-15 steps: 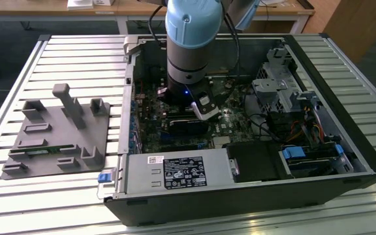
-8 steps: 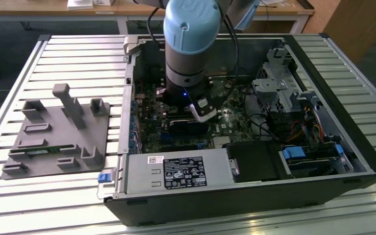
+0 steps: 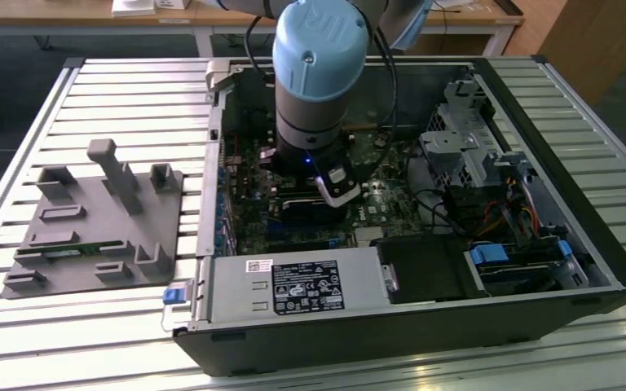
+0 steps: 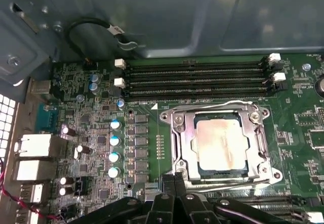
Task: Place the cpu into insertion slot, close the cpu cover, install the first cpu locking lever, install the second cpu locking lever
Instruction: 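Install the second cpu locking lever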
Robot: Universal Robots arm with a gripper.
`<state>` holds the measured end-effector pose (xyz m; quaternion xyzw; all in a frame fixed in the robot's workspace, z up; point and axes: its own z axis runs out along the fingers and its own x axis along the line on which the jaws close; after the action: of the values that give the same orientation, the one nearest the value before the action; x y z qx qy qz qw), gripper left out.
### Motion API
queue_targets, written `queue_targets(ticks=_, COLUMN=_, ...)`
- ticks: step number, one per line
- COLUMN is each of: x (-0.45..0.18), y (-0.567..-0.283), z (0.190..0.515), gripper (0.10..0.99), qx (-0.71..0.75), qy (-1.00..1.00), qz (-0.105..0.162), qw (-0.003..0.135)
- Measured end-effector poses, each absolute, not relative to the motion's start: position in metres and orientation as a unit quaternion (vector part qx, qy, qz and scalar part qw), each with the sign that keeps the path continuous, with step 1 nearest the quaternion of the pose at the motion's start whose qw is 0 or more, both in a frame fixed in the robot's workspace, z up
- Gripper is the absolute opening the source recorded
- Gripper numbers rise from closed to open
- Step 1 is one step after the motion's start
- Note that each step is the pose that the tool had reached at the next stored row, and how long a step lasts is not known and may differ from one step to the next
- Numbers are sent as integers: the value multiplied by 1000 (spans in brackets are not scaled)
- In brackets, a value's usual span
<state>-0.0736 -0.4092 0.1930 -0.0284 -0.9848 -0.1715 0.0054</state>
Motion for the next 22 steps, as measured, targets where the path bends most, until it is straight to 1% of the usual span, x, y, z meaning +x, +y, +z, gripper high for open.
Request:
queue_targets(ticks=11, x=-75, y=-409, z=187, gripper=106, qx=-28, qy=-983, qz=-184, qw=6)
queue_targets(ticks=15, x=-75, y=-409, z=187, gripper=106, qx=-28, qy=-982, qz=-184, qw=6)
queue_targets(ticks=22, x=-75, y=-409, z=199, gripper=106, qx=-29, qy=-982, qz=-184, qw=6)
